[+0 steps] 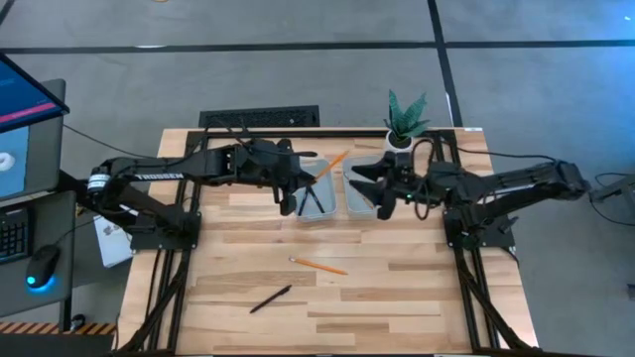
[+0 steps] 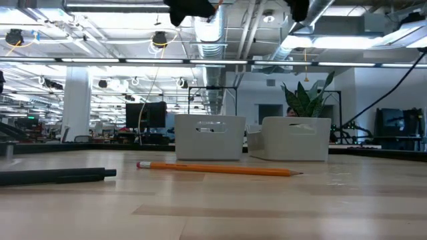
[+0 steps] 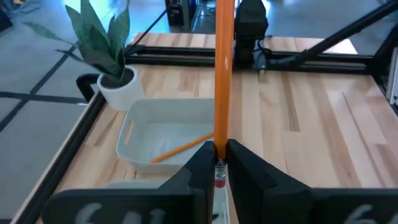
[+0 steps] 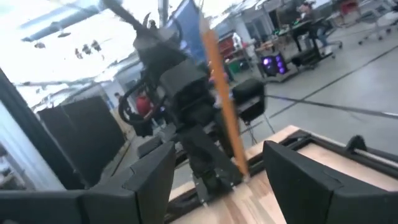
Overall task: Sort pens & pencils
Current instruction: Put the top yellow pencil into the right gray bin
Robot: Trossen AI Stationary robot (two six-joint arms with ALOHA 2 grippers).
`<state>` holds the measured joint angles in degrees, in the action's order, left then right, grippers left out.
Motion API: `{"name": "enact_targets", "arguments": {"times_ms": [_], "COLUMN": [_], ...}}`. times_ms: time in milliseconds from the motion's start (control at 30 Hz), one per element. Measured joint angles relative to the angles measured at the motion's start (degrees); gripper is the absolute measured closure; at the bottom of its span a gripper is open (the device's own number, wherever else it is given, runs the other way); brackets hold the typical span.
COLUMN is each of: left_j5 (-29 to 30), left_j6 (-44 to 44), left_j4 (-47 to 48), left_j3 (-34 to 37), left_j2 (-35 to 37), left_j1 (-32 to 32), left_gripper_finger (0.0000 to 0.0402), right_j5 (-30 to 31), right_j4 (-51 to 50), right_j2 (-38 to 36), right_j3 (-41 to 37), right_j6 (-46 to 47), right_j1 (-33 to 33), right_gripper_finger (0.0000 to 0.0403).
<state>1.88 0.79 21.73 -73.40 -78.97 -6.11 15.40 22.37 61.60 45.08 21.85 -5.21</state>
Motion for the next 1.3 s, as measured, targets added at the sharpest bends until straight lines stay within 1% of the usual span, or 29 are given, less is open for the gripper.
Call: {"name": "enact_targets", "arguments": {"times_ms": [200,367,500,867,933,1000,1300], "left_j5": [-0.69,-1.04,-1.60,-1.78,-3.17,-4.57,-4.69], "left_j6": [-0.63,-0.65,-0.85,-0.85,-1.05,-1.09,-1.07], "left_j4": [-0.68,-1.50,-2.42,-3.19,-3.37,-4.39,-5.86], "left_j3": [0.06,0.06,0.06,0.06,0.06,0.06,0.06], "left_j2": [-1.86,-1.82,-1.69,-4.25,-4.36,-4.33,-4.33], "left_j1": [0.00,0.00,0.00,0.00,-0.04,0.00,0.00], "left_gripper_finger": [0.0375,0.0375,0.0375,0.0375,0.0375,0.0375,0.0375], "right_j5": [-0.53,-0.57,-0.57,-0.40,-0.42,-0.42,-0.42], "right_j4": [-0.06,0.31,-0.69,-0.87,-0.93,-1.14,-1.36], "right_j2": [5.73,8.83,9.08,9.01,9.01,9.01,9.01], "right_j3": [4.53,7.82,8.73,8.80,8.80,8.80,8.78], "right_j6": [-4.06,-5.89,-6.01,-5.97,-5.86,-5.88,-5.90], "right_j1": [0.09,0.13,0.61,1.78,1.99,2.02,2.05], "right_gripper_finger": [0.0139,0.0158,0.0187,0.0264,0.0275,0.0286,0.0318]}}
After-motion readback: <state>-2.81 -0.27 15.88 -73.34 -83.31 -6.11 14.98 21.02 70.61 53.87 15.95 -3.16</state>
